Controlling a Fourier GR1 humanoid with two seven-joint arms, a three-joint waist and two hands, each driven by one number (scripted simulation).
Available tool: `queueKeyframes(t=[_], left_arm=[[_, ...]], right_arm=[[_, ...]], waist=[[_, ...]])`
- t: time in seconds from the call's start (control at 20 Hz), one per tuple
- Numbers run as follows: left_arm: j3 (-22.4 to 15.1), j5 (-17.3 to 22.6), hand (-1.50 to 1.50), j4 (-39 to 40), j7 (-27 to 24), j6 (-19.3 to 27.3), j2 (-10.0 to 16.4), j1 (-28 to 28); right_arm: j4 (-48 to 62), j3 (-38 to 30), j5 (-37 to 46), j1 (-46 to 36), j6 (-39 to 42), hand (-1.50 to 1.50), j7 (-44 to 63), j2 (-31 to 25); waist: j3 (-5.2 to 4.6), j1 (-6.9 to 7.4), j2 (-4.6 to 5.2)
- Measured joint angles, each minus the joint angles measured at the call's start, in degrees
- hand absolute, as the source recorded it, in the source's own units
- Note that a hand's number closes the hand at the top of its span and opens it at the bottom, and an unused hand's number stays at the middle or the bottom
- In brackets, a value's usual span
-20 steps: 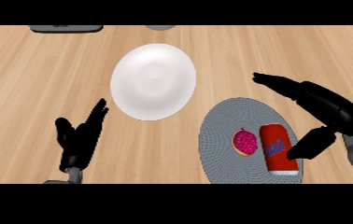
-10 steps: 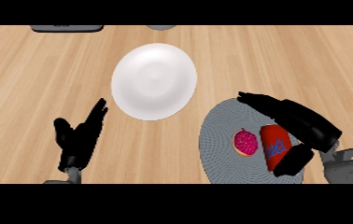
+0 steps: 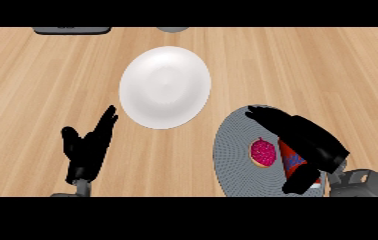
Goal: Pick the cupcake from the placemat and place it in the plate
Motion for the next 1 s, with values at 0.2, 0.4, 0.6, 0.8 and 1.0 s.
queueKeyframes(t=[0.2, 0.4, 0.6, 0.8, 1.0], left_arm=[[0.9, 0.3, 0.00, -0.2, 1.2, -1.0, 0.4, -0.2], [1.2, -0.5, 0.00, 0.3, 1.5, -1.1, -0.4, -0.9], [1.6, -0.8, 0.00, -1.0, 1.9, -1.8, -0.2, 0.0], [1.8, -0.9, 0.00, -0.2, 1.8, -2.2, -0.8, -0.4], [1.9, -1.4, 0.00, 0.7, 0.2, -2.4, -1.5, -0.6]], right_arm=[[1.7, 0.1, 4.1, 0.4, -0.9, -1.50, -0.2, 2.1], [5.4, 0.1, 7.5, -0.8, -0.9, -1.50, -1.6, 4.8], [7.4, 0.4, 10.7, -0.8, -0.7, -1.50, -2.7, 6.7], [11.5, 1.6, 14.2, -1.8, -1.0, 1.50, -5.8, 6.8], [14.5, 3.1, 18.4, -2.5, -3.8, 1.50, -9.7, 7.0]], waist=[[-0.03, 0.03, 0.04], [-0.03, 0.09, 0.04], [-0.06, 0.09, 0.07], [-0.04, 0.16, 0.08], [0.04, 0.15, 0.01]])
